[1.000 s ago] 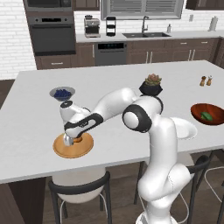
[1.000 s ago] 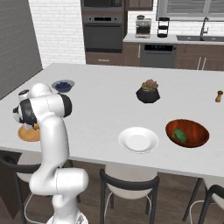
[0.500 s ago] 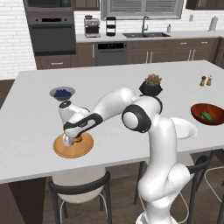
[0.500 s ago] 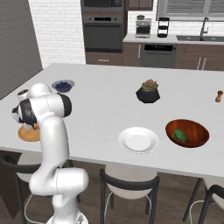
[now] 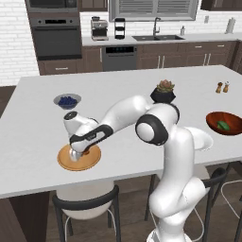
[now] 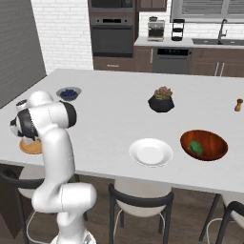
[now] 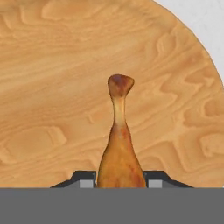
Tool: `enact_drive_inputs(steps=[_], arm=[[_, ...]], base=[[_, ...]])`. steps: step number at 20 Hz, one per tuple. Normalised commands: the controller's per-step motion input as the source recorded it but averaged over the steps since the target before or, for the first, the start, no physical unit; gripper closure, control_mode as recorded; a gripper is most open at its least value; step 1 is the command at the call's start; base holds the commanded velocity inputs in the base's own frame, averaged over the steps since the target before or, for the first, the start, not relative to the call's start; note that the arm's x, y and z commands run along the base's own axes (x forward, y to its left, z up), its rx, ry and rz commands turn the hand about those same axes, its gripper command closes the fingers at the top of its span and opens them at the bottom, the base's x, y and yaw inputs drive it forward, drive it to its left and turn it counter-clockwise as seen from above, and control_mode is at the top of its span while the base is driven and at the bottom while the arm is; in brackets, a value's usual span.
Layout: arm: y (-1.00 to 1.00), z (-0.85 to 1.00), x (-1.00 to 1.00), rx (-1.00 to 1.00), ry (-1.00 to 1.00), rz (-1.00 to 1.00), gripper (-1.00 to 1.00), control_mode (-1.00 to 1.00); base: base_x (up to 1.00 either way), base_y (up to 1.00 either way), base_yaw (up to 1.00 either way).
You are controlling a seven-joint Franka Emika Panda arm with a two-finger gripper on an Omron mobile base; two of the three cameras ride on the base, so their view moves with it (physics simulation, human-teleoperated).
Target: Pick the chicken drumstick and broccoli from their plates and place them in the bowl. Then put the bowl in the fridge.
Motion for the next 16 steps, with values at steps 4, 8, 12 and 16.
enact_drive_inputs(steps=[4, 8, 12, 16], arm=[[-0.39, -0.02, -0.22, -0.01, 0.0, 0.0, 1.0, -1.0], [-0.38, 0.14, -0.05, 0.0, 0.0, 0.0, 1.0, -1.0], [-0.4, 0.71, -0.44, 0.01, 0.0, 0.0, 1.0, -1.0], [-0.65, 0.78, -0.47, 0.0, -0.01, -0.01, 1.0, -1.0]], base=[[0.0, 0.0, 0.0], [0.0, 0.0, 0.0], [0.0, 0.0, 0.0], [0.0, 0.0, 0.0]])
